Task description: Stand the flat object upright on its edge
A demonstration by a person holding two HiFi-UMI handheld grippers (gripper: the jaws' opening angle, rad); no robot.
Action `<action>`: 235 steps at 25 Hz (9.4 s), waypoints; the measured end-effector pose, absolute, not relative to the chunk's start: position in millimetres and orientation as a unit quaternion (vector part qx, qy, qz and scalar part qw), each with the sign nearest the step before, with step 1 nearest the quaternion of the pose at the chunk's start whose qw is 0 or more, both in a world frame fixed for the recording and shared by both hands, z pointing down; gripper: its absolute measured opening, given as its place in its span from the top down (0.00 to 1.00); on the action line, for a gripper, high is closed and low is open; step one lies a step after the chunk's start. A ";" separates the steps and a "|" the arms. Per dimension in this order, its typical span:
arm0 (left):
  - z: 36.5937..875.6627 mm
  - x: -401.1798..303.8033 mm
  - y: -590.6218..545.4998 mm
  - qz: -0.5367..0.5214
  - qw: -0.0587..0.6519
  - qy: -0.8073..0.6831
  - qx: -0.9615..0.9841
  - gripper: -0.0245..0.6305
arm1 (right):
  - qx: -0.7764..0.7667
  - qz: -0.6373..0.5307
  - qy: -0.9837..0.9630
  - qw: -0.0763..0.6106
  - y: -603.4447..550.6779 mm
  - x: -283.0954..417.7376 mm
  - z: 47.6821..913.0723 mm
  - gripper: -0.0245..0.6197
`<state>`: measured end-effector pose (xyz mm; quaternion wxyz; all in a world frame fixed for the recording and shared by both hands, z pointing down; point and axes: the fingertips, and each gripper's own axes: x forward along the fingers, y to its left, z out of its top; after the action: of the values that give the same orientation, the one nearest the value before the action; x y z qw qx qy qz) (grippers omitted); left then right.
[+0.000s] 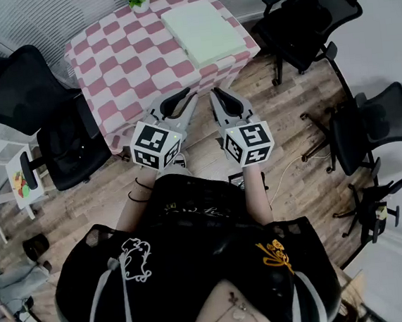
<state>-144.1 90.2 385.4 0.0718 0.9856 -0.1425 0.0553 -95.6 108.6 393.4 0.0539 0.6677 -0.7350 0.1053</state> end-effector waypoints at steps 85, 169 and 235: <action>451.5 -6.7 -73.9 0.129 0.133 -0.398 0.899 0.84 | 0.561 0.200 -0.800 0.071 -79.7 166.5 472.9 0.91; 489.0 31.8 -300.0 0.180 0.125 -0.356 0.908 0.43 | 0.513 0.151 -0.833 0.142 -284.7 208.5 476.2 0.55; 509.9 31.9 -337.9 0.247 -0.012 -0.379 0.892 0.44 | 0.570 0.097 -0.802 0.150 -302.0 217.2 499.8 0.58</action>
<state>31.9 -337.9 509.9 -0.0119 0.8916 -0.3790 0.2475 217.2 -302.0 499.8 0.1498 0.5697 -0.8022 0.0969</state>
